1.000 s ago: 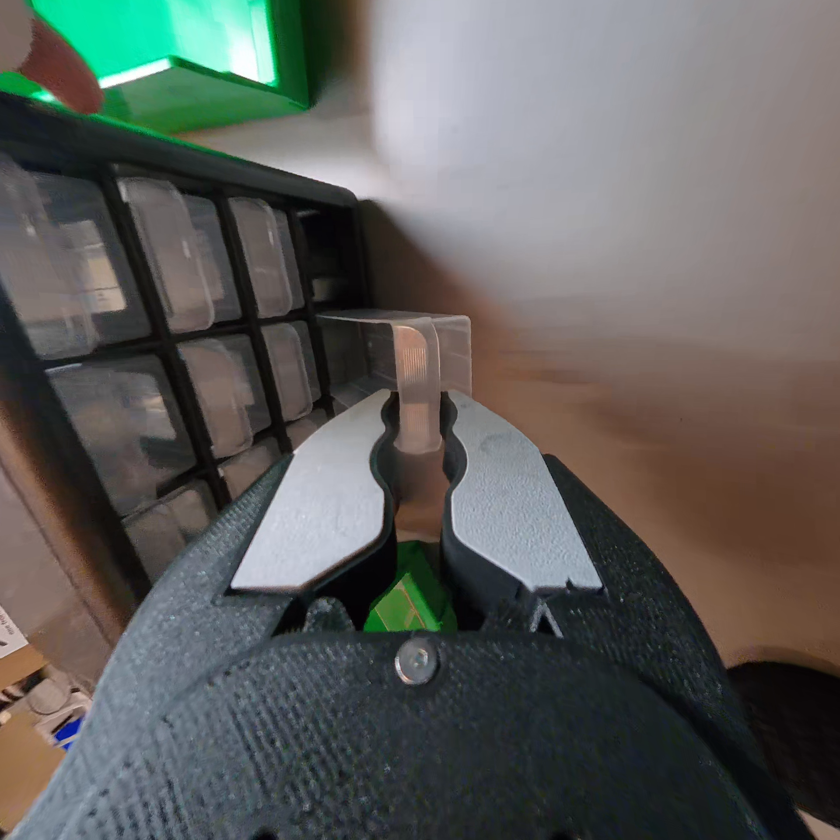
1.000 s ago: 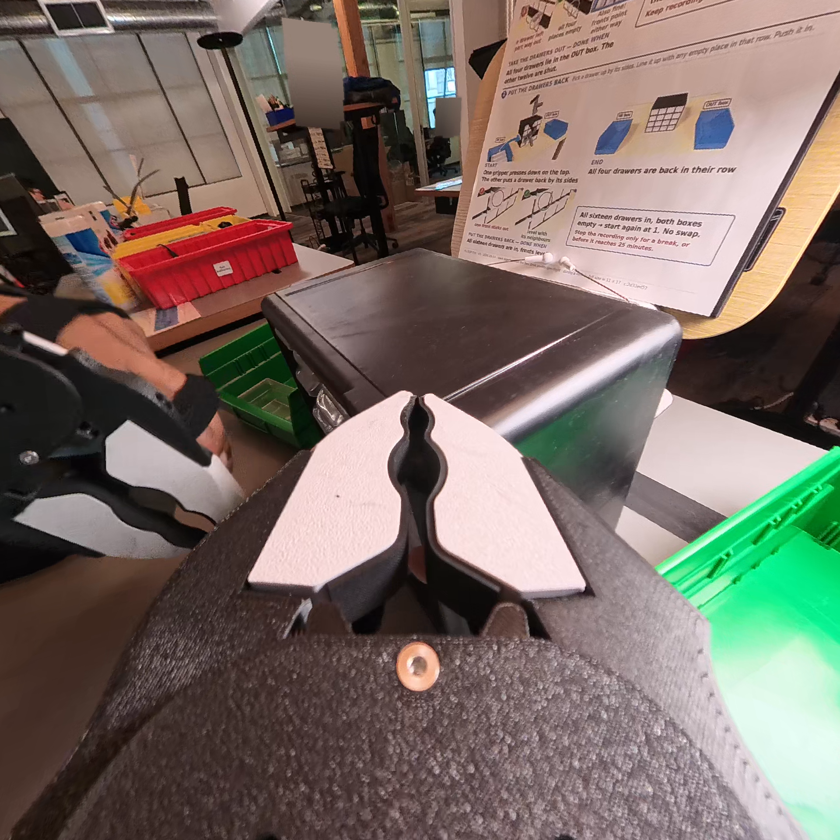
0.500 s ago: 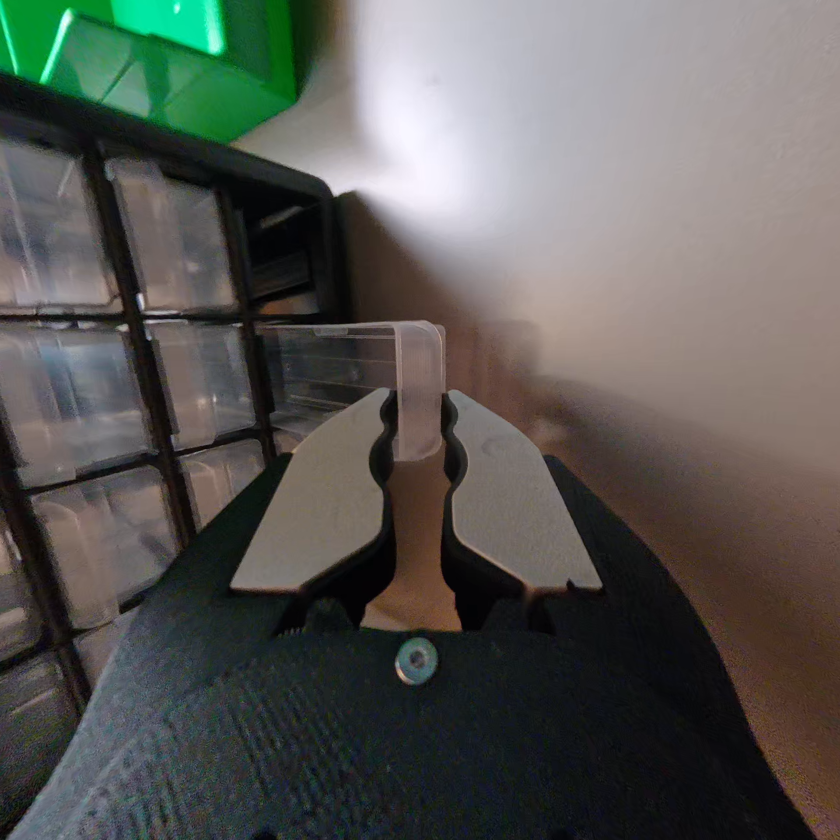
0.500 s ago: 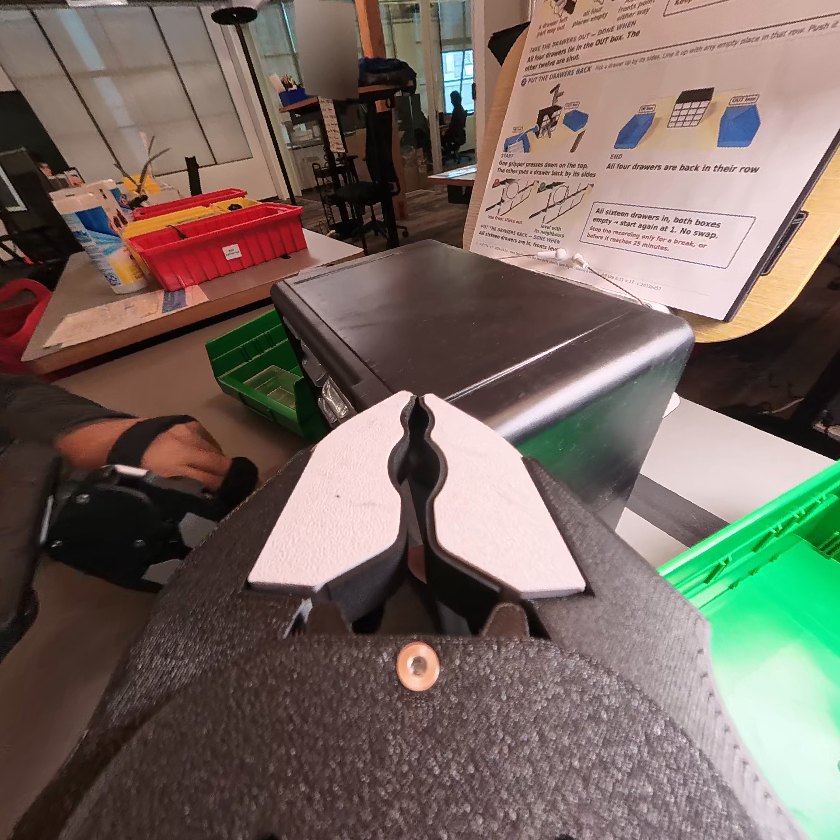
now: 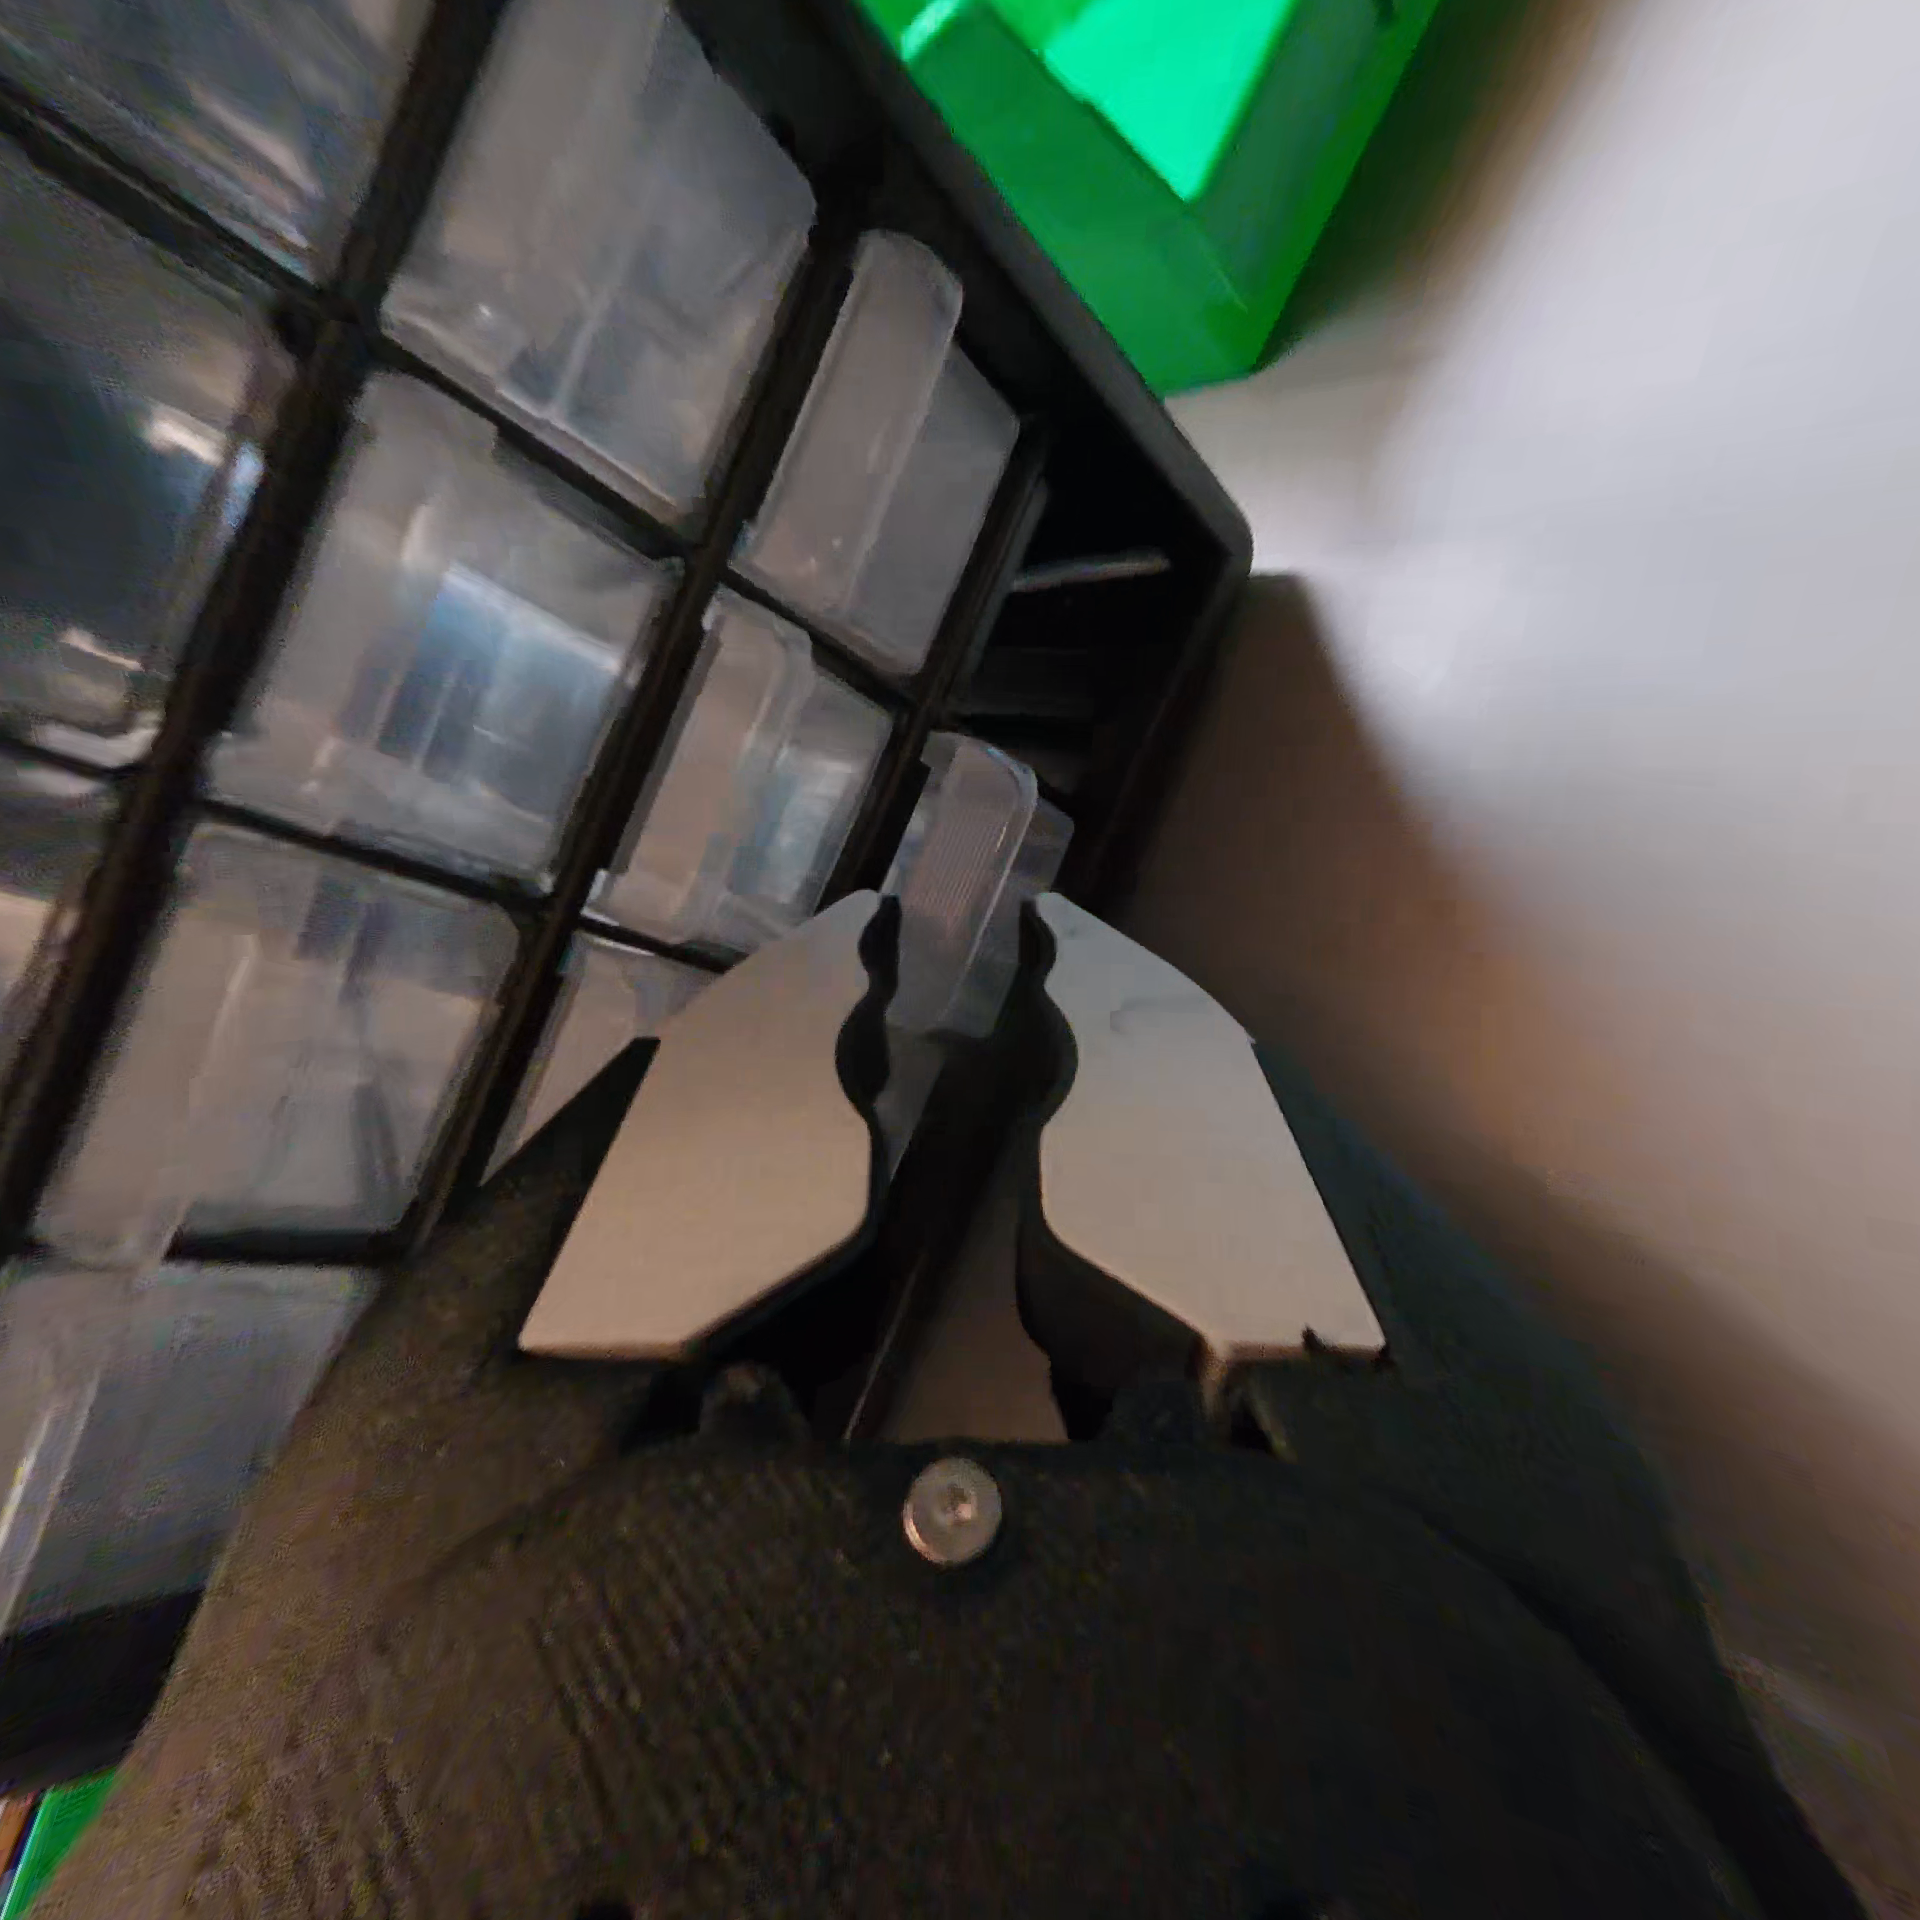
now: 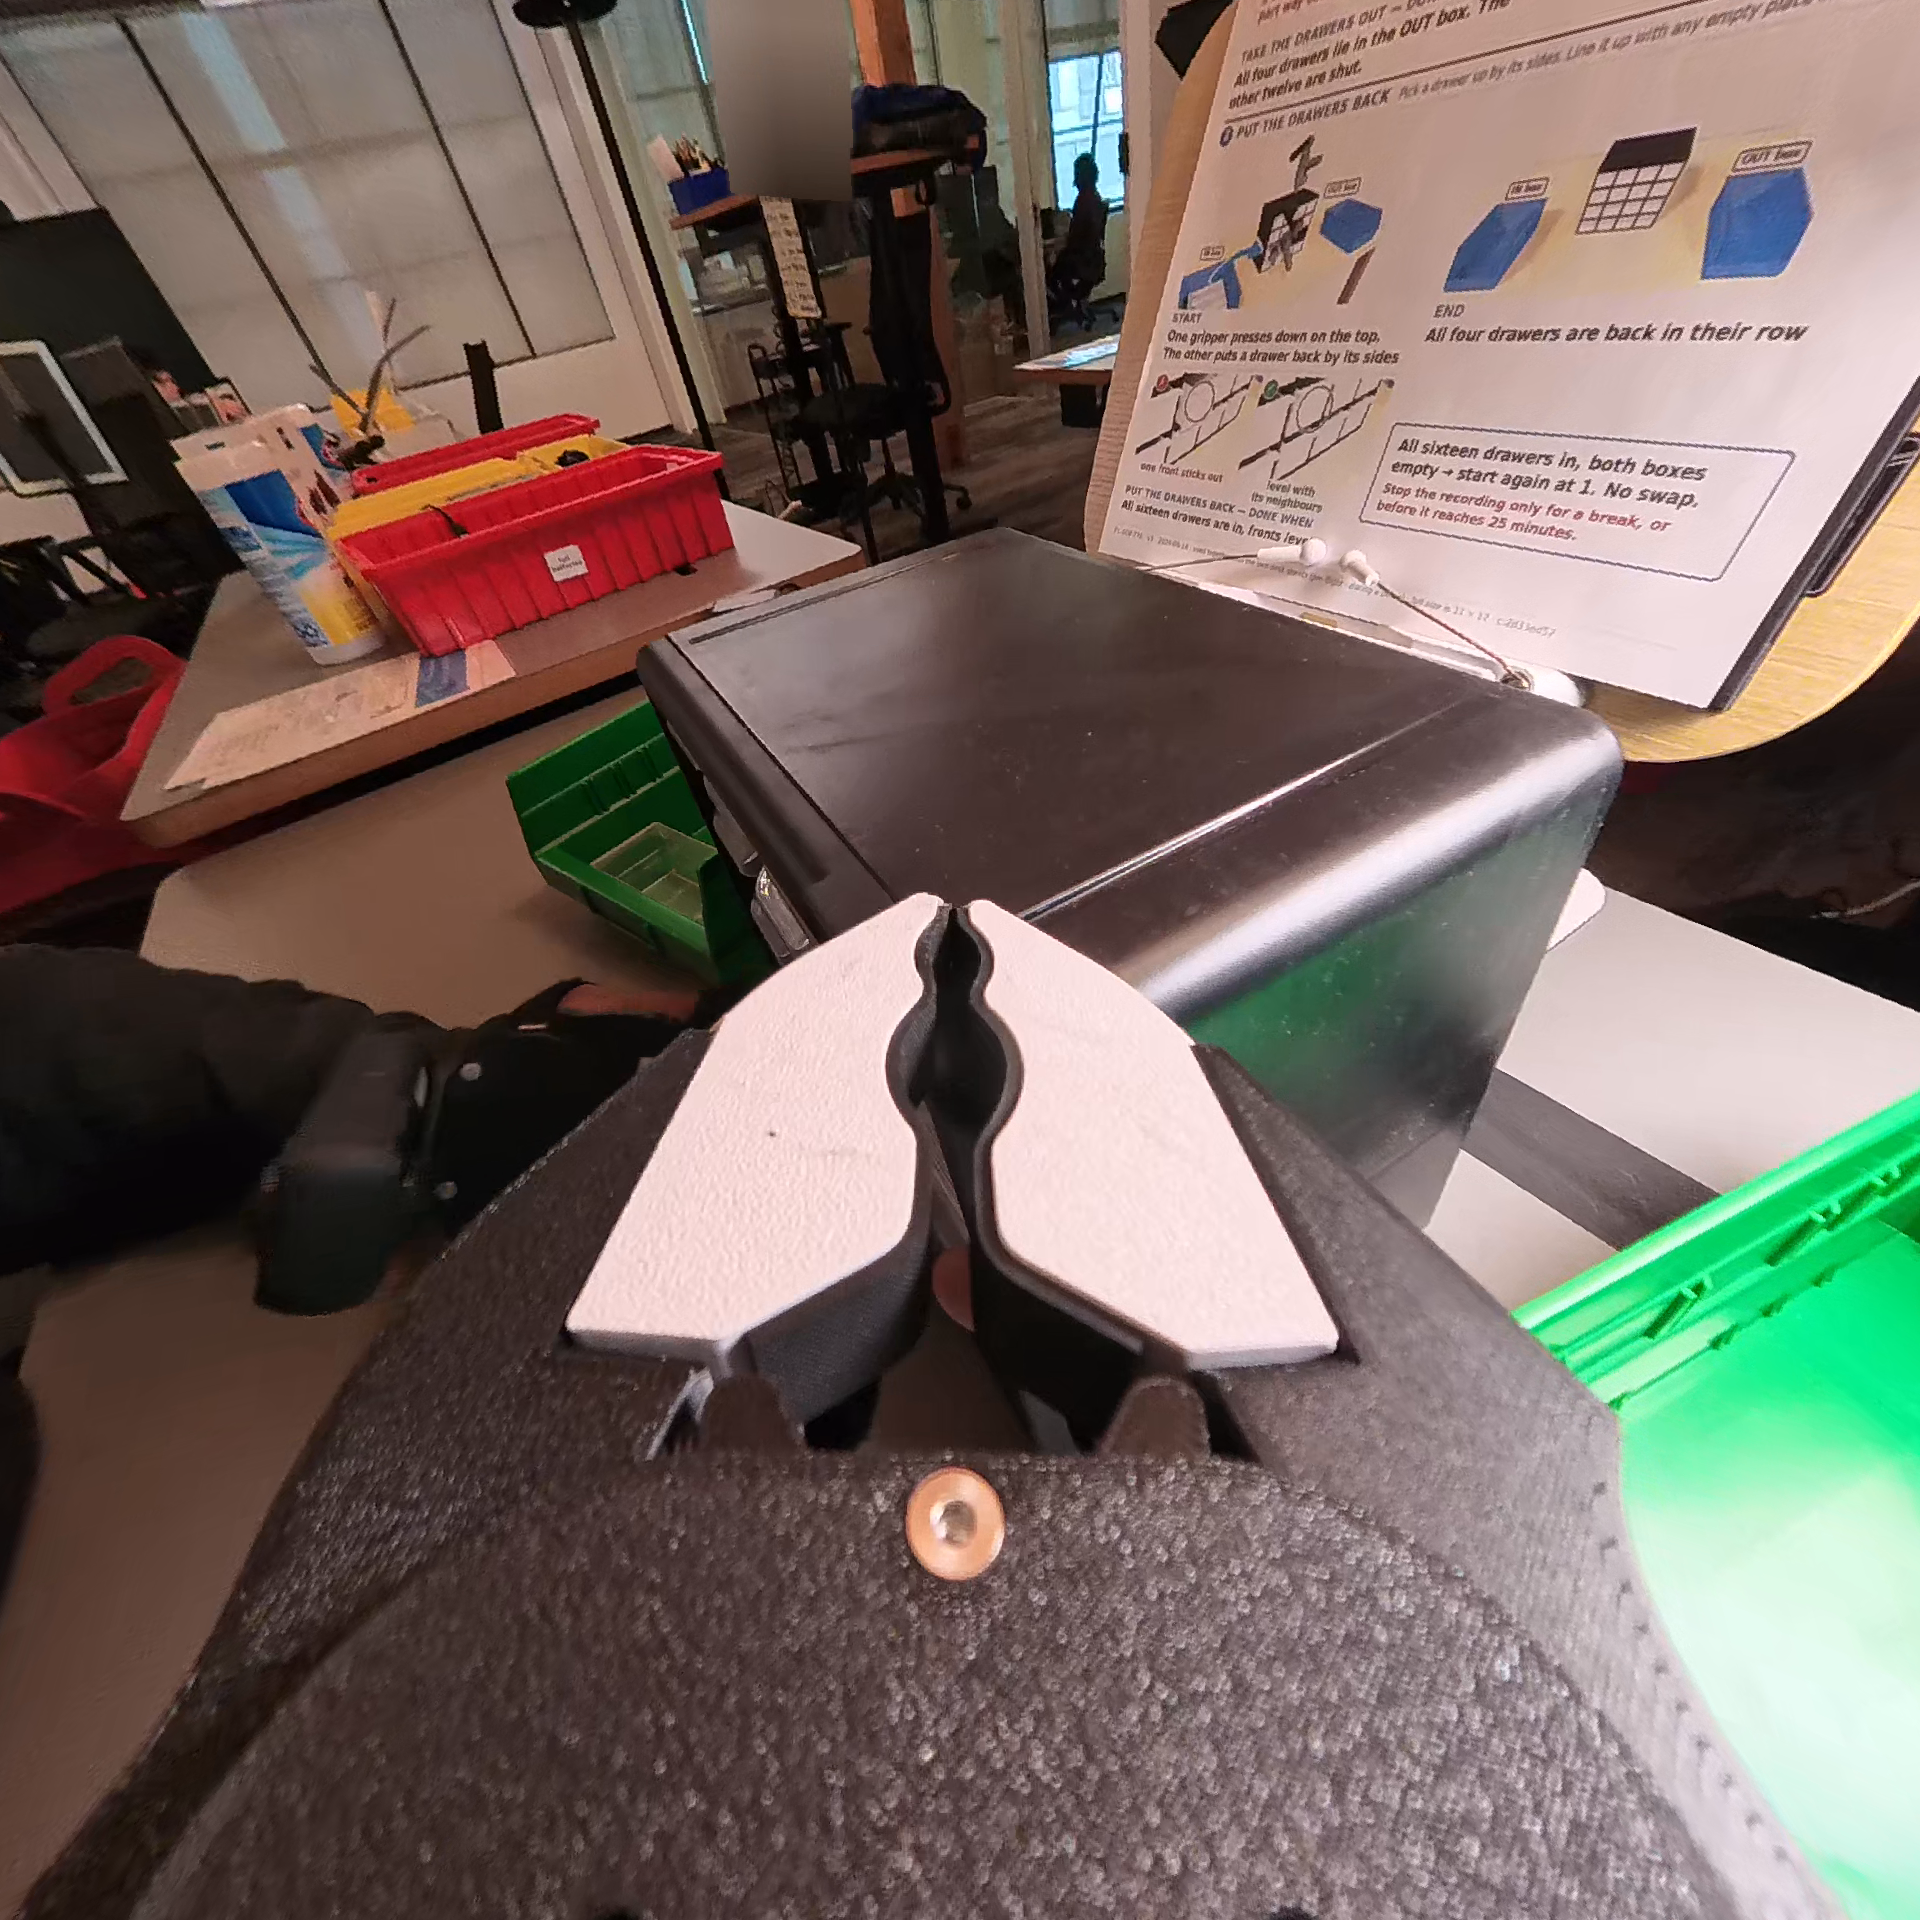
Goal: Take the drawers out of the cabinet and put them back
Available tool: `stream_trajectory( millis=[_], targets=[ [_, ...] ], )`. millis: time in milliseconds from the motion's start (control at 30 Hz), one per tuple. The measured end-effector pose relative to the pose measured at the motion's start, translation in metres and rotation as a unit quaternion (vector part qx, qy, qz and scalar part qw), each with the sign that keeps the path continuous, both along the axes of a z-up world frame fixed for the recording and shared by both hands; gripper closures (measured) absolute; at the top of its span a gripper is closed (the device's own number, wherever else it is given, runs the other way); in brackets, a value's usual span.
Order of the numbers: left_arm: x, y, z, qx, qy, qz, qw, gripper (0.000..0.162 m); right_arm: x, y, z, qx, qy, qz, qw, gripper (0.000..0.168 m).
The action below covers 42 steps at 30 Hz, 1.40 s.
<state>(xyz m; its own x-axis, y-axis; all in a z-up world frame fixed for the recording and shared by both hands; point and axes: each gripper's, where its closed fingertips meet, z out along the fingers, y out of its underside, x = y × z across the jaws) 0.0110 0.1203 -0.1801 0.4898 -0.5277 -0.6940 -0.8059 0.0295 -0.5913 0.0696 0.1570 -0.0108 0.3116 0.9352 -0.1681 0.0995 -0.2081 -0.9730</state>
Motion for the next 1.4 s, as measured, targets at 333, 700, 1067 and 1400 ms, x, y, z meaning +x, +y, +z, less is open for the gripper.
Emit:
stream_trajectory(
  millis=[333,700,1067,1400],
  targets=[
    [0.000,0.009,-0.019,-0.002,0.006,0.013,1.000,0.162,0.000,0.000,0.000,0.007,0.001,0.002,1.000,0.168],
    [-0.016,-0.037,0.041,-0.048,-0.088,-0.098,0.990,0.162,0.000,-0.001,0.000,0.009,0.003,0.006,1.000,0.168],
    [-0.262,-0.039,0.103,-0.183,0.009,-0.030,0.983,0.153,0.000,-0.001,0.000,0.009,0.002,0.012,1.000,0.168],
    [-0.335,-0.100,-0.006,-0.404,0.397,-0.090,0.819,0.134,0.000,-0.001,0.000,0.005,0.009,0.014,1.000,0.168]
  ],
)
